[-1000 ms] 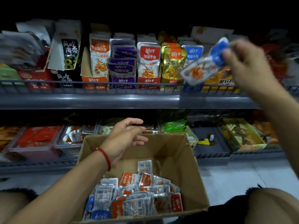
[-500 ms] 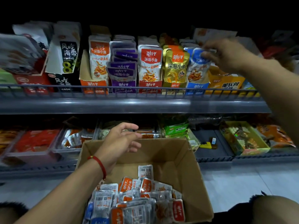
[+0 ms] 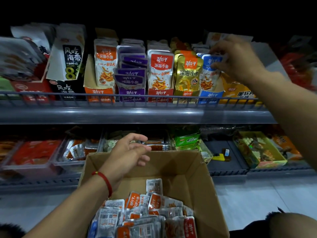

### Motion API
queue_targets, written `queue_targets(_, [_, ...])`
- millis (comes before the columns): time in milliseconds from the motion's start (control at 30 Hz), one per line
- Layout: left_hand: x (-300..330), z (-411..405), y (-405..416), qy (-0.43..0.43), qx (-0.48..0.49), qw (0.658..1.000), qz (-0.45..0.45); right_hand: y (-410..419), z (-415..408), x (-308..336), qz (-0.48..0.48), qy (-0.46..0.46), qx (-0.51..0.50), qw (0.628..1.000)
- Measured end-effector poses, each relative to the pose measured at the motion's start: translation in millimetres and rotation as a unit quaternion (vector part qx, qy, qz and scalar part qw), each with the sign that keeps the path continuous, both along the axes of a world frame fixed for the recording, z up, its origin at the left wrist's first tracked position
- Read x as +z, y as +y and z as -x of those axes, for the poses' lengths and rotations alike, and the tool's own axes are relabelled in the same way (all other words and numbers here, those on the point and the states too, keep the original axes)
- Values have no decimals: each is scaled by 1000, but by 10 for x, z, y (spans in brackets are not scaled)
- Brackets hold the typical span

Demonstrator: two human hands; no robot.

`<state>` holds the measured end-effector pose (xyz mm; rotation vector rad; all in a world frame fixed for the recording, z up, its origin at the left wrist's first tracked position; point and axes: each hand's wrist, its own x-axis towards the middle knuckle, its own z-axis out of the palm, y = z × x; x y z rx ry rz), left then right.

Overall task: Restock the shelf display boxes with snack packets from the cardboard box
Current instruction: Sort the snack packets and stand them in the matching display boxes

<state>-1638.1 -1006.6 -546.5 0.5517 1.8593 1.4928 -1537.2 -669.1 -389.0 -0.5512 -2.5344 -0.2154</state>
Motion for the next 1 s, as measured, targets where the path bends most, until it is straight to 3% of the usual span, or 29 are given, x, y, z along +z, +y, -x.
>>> queue_targets(233, [-90, 23, -23, 18, -15, 999, 36, -157, -174, -40, -40, 61, 2, 997])
queue_targets(367, [-310, 69, -23, 73, -79, 987, 121, -612, -374, -337, 0, 155, 54, 986])
queue_targets(533, [-650, 89, -72, 195, -245, 899, 305, -1351, -502, -1183, 108, 85, 150, 979])
queue_targets(733, [-904, 75, -321, 274, -390, 714, 513, -1649, -483, -1811, 141, -122, 208, 960])
queue_targets(800, [-1049, 120, -391, 299, -403, 674, 542, -1653, -458, -1836, 142, -146, 208, 957])
queue_targets(900, [-1080, 102, -444, 297, -407, 654, 565, -1637, -419, -1831, 157, -154, 203, 954])
queue_targets(967, [-1487, 398, -503, 284, -393, 673, 559, -1626, -403, -1822, 177, -161, 198, 951])
queue_targets(1000, [-1661, 553, -499, 270, -371, 702, 545, -1616, -399, -1821, 190, -166, 198, 947])
